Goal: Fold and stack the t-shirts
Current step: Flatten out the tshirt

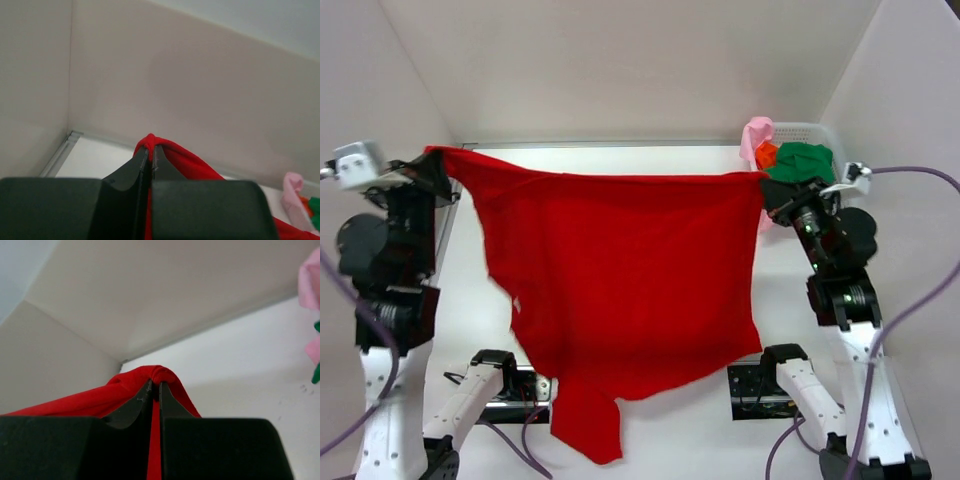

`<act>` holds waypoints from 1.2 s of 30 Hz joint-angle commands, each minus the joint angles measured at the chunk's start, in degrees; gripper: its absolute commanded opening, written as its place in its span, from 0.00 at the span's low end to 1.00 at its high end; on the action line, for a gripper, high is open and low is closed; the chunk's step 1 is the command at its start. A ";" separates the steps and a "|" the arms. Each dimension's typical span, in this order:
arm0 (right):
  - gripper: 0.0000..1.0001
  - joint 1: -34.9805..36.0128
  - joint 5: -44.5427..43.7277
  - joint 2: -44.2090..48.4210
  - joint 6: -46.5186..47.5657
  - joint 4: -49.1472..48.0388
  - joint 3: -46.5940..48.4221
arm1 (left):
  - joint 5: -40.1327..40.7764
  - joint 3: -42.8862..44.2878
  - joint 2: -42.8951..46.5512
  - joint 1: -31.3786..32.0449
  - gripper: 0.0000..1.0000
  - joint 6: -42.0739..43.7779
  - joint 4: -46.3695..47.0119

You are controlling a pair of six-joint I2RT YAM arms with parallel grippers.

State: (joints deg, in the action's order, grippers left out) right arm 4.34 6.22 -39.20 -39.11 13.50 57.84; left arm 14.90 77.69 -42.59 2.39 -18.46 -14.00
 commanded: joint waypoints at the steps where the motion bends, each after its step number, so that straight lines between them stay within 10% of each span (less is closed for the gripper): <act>1: 0.00 -0.21 -3.58 -2.62 1.32 -8.12 -3.69 | 3.47 -3.24 -0.30 -0.11 0.00 1.93 8.81; 18: 0.00 -0.21 -8.32 -24.95 0.18 -22.19 -8.01 | 7.96 -15.02 -17.50 -0.64 0.00 0.79 19.79; 36: 0.00 -0.21 -8.33 -61.22 2.73 -25.63 19.75 | 4.27 5.00 -49.41 -3.27 0.00 -1.32 25.25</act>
State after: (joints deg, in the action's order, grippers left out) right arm 4.36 0.82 -96.01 -38.30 -7.86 72.14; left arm 18.76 77.87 -88.75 -0.03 -18.65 5.85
